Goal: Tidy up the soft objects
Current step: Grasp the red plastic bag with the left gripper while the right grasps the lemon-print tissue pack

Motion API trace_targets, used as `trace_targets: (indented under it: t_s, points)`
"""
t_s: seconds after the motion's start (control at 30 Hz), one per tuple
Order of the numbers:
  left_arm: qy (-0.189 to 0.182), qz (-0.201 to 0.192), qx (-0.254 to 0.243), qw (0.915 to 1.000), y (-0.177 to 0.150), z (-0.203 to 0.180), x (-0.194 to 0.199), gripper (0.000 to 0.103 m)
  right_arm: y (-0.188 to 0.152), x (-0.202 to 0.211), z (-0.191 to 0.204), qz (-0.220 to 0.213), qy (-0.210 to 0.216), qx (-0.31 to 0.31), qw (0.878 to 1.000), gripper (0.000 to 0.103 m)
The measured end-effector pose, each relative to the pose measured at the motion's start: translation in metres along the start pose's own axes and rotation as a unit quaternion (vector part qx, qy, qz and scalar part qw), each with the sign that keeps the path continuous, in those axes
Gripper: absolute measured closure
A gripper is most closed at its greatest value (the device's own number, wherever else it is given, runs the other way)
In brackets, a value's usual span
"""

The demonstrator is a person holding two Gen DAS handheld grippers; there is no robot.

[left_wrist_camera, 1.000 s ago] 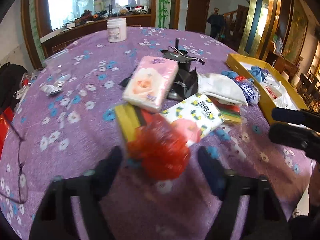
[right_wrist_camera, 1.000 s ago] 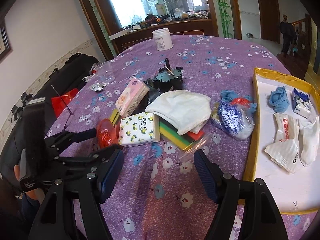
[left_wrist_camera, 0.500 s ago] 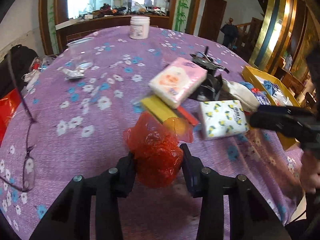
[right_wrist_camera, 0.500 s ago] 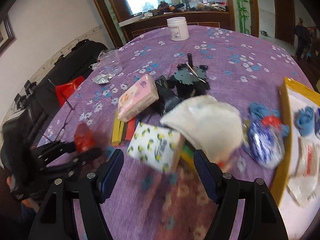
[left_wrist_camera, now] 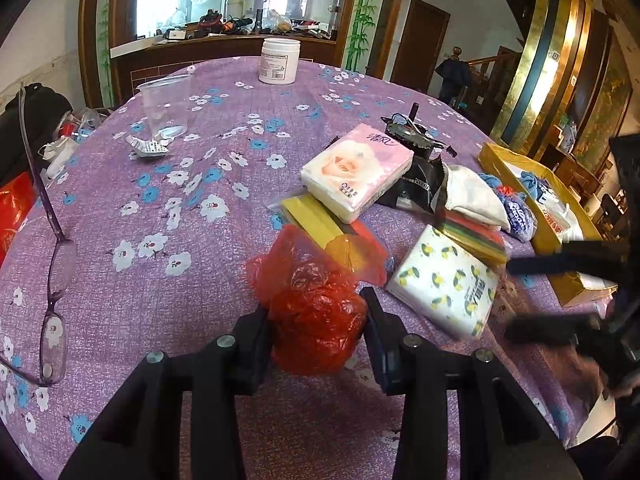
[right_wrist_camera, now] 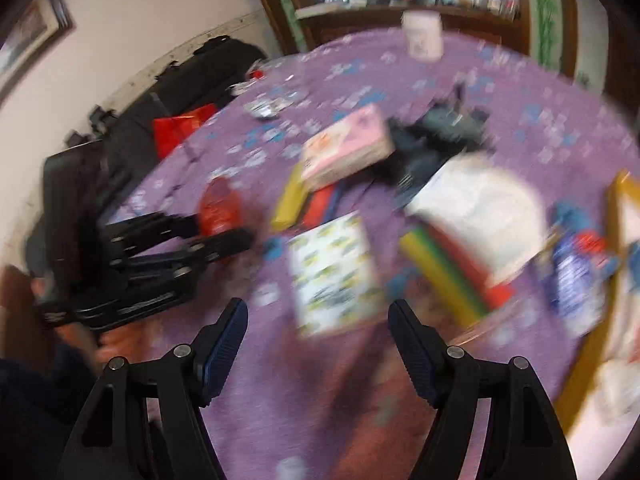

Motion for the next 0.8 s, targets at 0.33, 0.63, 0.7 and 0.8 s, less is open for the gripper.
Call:
trace_targets:
  t_s: [0.33, 0.63, 0.7, 0.8]
  points:
    - [0.006, 0.002, -0.001, 1.0000, 0.000, -0.001, -0.001, 0.063, 0.013, -0.042, 0.008, 0.036, -0.003, 0.003, 0.999, 0.029]
    - [0.014, -0.003, -0.007, 0.9999, -0.001, -0.005, -0.001, 0.063, -0.005, -0.021, 0.021, 0.006, -0.092, 0.008, 0.996, 0.047]
    - [0.020, -0.005, -0.009, 0.9998, -0.001, -0.006, 0.000, 0.063, -0.009, -0.014, 0.024, -0.006, -0.127, 0.006, 0.992, 0.047]
    - [0.025, -0.008, -0.008, 0.9996, -0.001, -0.008, 0.001, 0.063, -0.013, -0.003, 0.026, -0.024, -0.153, 0.001, 0.988, 0.047]
Point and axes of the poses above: each gripper's, at about its wrist camera, not at the fingertips, and x roughly against the way its jaws point, z to its left, y to its top, the point moved 2 cm from there along -x, roughly the way its jaws point, and after that the axes turned 12 degrees about z, right-handed, at the moved point
